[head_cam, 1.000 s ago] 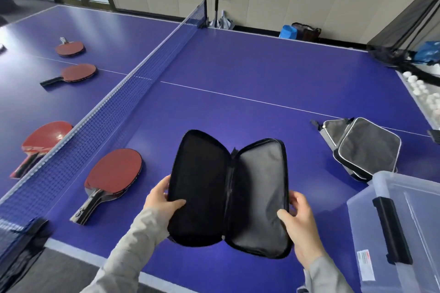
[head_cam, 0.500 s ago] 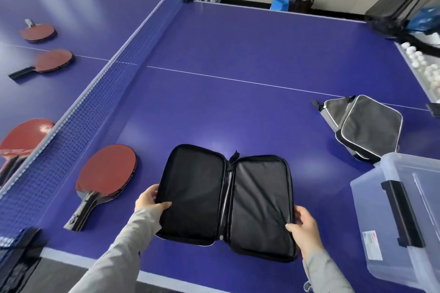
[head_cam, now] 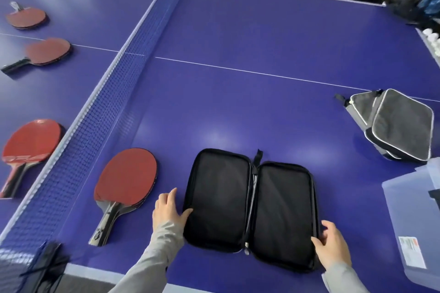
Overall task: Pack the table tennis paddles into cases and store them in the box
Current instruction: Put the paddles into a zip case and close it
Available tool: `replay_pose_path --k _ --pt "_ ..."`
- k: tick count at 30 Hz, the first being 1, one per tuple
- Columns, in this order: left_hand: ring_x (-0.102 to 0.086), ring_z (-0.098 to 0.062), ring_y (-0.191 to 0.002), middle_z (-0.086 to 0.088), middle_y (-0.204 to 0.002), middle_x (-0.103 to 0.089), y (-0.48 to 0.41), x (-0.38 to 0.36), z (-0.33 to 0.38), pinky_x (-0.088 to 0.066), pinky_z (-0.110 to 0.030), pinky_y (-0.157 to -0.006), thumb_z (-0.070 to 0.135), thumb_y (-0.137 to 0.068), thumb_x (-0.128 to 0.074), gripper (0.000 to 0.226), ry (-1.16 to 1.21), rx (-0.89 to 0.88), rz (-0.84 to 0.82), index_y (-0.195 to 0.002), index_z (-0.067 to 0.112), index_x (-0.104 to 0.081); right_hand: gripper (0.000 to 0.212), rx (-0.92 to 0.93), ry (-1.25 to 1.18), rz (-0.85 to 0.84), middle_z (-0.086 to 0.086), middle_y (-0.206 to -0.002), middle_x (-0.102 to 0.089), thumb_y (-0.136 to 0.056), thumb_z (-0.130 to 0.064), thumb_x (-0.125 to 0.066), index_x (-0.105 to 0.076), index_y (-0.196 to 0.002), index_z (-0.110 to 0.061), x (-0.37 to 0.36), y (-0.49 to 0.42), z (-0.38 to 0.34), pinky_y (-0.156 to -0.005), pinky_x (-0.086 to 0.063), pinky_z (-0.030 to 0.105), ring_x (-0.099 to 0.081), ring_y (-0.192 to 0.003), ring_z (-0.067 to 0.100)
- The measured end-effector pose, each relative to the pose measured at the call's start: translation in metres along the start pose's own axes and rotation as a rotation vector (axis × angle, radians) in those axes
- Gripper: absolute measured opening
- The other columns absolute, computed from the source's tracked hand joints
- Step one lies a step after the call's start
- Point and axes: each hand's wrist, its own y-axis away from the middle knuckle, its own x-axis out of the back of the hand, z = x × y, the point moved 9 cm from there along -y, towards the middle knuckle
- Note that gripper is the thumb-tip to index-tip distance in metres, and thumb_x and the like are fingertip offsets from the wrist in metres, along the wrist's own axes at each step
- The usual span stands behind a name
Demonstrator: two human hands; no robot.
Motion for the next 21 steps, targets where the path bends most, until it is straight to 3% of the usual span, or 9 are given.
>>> replay_pose_path --k 5,7,9,14,21 --pt "-0.054 -0.040 -0.107 -0.017 -0.116 -0.056 0.016 0.055 -0.029 -0.041 -0.052 -0.085 0.030 -0.073 -0.077 0.061 -0.069 -0.078 0.361 -0.124 0.004 -0.058 0.057 -0.001 0.043 0.020 0.018 -0.122 -0.054 -0.081 -0.007 -0.069 -0.046 -0.133 -0.007 -0.001 0.003 -0.002 -0.091 -0.043 0.044 -0.053 -0.114 0.036" --pt "-0.051 -0.042 -0.110 -0.019 -0.119 -0.054 0.022 0.080 -0.059 -0.039 -0.055 -0.088 0.035 -0.069 -0.072 0.064 -0.074 -0.020 0.497 -0.122 0.003 -0.057 0.058 -0.013 0.045 0.020 0.019 -0.123 -0.053 -0.080 -0.007 -0.069 -0.046 -0.133 -0.007 -0.001 0.005 -0.002 -0.093 -0.042 0.045 -0.051 -0.115 0.037" --pt "-0.045 -0.043 -0.115 -0.020 -0.124 -0.050 0.022 0.097 -0.094 -0.034 -0.058 -0.093 0.030 -0.065 -0.082 0.070 -0.038 0.097 0.544 -0.124 0.005 -0.054 0.058 -0.030 0.042 0.030 0.020 -0.124 -0.053 -0.080 -0.007 -0.070 -0.046 -0.133 -0.008 -0.001 0.006 -0.003 -0.094 -0.041 0.045 -0.051 -0.115 0.037" --pt "-0.042 -0.043 -0.120 -0.024 -0.127 -0.050 0.005 0.104 -0.154 -0.031 -0.057 -0.097 0.035 -0.058 -0.087 0.086 -0.019 0.360 0.360 -0.128 0.003 -0.048 0.060 -0.064 0.048 0.049 0.023 -0.124 -0.052 -0.078 -0.004 -0.071 -0.047 -0.133 -0.006 -0.002 0.007 -0.004 -0.096 -0.039 0.045 -0.052 -0.115 0.038" --pt "-0.048 -0.039 -0.107 -0.018 -0.106 -0.056 -0.017 0.092 -0.172 -0.043 -0.049 -0.089 0.024 -0.067 -0.081 0.047 0.056 0.352 0.182 -0.104 0.006 -0.058 0.061 -0.069 0.089 0.032 0.021 -0.127 -0.051 -0.079 -0.001 -0.068 -0.044 -0.135 -0.005 -0.002 0.008 -0.012 -0.094 -0.041 0.043 -0.054 -0.113 0.037"
